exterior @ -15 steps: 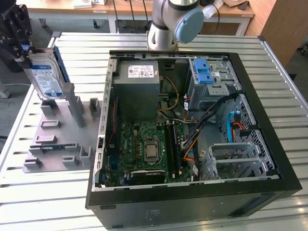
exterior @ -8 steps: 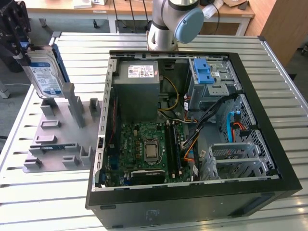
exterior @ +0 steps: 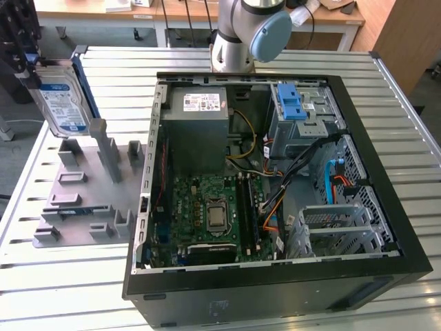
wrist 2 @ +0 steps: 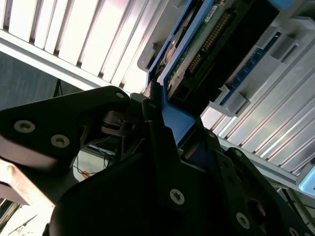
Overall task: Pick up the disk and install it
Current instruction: 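Pick up the disk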
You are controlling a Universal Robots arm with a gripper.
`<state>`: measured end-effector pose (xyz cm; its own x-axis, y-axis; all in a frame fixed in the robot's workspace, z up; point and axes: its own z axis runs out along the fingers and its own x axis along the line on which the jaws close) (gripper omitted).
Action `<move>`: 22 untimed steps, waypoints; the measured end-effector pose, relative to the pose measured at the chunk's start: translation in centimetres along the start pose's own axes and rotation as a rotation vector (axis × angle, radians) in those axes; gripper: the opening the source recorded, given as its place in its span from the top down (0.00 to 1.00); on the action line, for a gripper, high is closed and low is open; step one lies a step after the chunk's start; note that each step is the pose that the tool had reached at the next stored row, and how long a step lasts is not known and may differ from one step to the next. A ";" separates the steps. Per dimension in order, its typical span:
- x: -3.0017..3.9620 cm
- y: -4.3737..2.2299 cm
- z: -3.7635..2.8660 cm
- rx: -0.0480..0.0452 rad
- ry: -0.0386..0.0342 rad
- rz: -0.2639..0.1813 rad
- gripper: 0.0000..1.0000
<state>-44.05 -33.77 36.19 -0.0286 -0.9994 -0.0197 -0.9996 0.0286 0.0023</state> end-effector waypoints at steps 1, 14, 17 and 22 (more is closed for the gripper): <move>0.00 0.00 -0.15 -0.0001 0.0000 0.000 0.64; -0.03 0.00 -1.59 0.0000 0.0000 0.000 0.64; -0.04 0.00 -1.88 -0.0001 0.0000 0.000 0.64; -0.05 0.01 -2.36 0.0000 0.0000 0.000 0.64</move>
<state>-44.05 -33.77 38.54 -0.0286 -0.9994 -0.0197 -0.9996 0.0285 0.0023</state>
